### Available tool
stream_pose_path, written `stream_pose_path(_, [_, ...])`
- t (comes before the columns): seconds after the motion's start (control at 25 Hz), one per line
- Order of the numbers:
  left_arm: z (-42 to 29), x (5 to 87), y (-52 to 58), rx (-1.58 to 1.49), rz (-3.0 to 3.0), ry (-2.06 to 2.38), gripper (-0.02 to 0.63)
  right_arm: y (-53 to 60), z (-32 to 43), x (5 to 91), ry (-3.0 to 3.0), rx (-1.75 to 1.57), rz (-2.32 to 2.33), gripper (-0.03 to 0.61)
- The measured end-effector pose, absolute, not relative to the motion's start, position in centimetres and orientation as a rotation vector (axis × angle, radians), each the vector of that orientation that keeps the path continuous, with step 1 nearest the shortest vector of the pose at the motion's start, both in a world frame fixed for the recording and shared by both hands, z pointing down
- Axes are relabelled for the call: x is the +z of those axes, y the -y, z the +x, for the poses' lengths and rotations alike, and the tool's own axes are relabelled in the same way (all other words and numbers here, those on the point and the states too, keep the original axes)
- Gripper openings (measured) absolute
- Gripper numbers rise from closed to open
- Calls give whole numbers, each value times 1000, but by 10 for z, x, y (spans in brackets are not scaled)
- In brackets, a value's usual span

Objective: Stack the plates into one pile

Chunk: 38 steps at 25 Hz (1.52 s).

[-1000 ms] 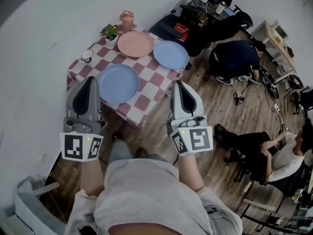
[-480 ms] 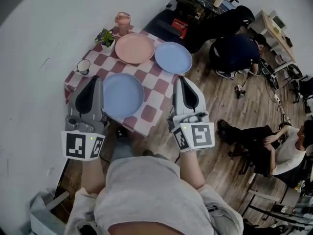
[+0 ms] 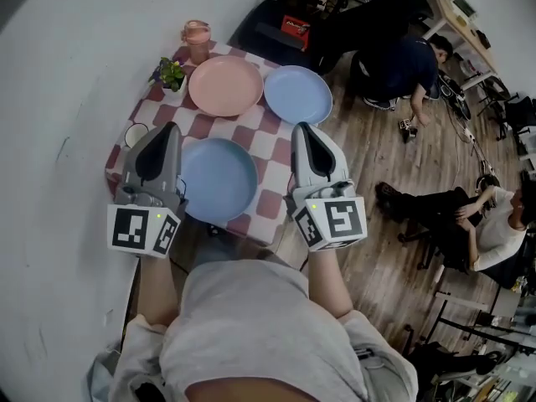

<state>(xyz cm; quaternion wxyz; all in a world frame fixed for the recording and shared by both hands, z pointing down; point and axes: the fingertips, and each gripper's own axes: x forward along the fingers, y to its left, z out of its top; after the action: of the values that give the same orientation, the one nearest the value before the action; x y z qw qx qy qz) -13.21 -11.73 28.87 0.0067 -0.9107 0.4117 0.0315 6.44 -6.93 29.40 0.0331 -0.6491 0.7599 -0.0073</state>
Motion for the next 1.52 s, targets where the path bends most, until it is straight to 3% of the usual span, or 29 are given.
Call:
stream_pose_path(0.4, [-137, 417, 159, -385, -3051, -1280, 6, 90, 60, 410, -2338, -539, -2178, -3])
stream_pose_path(0.64, [-153, 494, 156, -668, -3136, -1354, 71, 78, 60, 486, -2290, -865, -2250, 9])
stream_pose_path(1.0, [-180, 584, 141, -1037, -3150, -1443, 136, 49, 38, 576, -2264, -1269, -2213, 81])
stream_pose_path(1.16, [-191, 606, 138, -1130, -3141, -1483, 185, 41, 25, 603, -2239, -1389, -2194, 107])
stream_pose_path(1.52, [-197, 645, 125, -1336, -3175, -1409, 198, 33, 18, 635, -2177, -1513, -2236, 118])
